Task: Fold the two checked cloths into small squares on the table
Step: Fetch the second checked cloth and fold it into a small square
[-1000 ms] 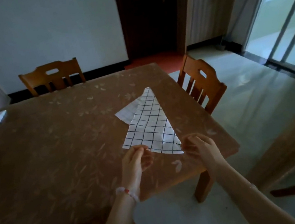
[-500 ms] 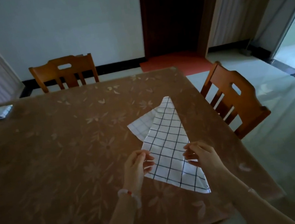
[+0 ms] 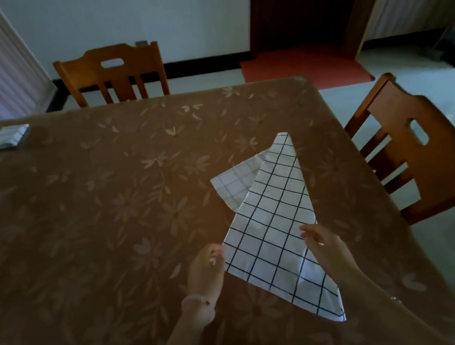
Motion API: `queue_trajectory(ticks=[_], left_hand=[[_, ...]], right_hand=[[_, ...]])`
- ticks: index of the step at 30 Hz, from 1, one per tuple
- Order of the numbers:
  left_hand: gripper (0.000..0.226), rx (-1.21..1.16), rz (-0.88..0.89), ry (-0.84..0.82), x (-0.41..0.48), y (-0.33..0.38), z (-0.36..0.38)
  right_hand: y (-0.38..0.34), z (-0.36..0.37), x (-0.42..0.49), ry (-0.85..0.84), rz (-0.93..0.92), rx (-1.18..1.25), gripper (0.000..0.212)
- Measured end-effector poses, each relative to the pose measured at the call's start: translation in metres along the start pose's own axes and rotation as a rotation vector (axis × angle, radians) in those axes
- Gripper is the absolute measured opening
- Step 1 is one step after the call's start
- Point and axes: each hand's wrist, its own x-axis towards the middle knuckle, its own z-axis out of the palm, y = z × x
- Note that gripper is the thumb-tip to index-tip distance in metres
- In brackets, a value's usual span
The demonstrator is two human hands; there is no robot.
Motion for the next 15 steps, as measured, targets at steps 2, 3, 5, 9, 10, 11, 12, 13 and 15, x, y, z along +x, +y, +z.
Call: queue_trajectory(ticks=[2,3,5,9,10,11,12,13,15], left_hand=[[0.022,0.2,0.042,0.047,0.004,-0.007,0.008],[0.026,0.261,0.034,0.079,0.005,-0.009,0.011],[0.036,0.29,-0.037,0.136,0.008,-0.01,0.018],[0.048,0.272,-0.177,0.117,0.019,-0.01,0.028],[0.049,0.269,-0.192,0.106,0.021,-0.01,0.03],[0.049,0.278,-0.206,0.098,0.023,-0.009,0.032],[0.049,0.305,-0.212,0.098,0.025,-0.009,0.035],[0.046,0.351,-0.211,0.107,0.026,-0.007,0.037],[0.037,0.436,-0.202,0.151,0.028,-0.004,0.041]], right_hand=[[0.008,-0.005,0.003,-0.029,-0.036,-0.12,0.029],[0.012,-0.007,0.005,-0.05,-0.049,-0.161,0.032],[0.019,-0.009,0.009,-0.067,-0.065,-0.194,0.037],[0.025,-0.011,0.017,-0.067,-0.008,-0.181,0.042],[0.026,-0.011,0.019,-0.075,0.0,-0.171,0.043],[0.027,-0.012,0.021,-0.079,0.008,-0.163,0.044],[0.028,-0.012,0.023,-0.071,0.013,-0.158,0.044],[0.029,-0.012,0.025,-0.054,0.016,-0.158,0.044],[0.031,-0.012,0.027,-0.015,0.023,-0.168,0.045]])
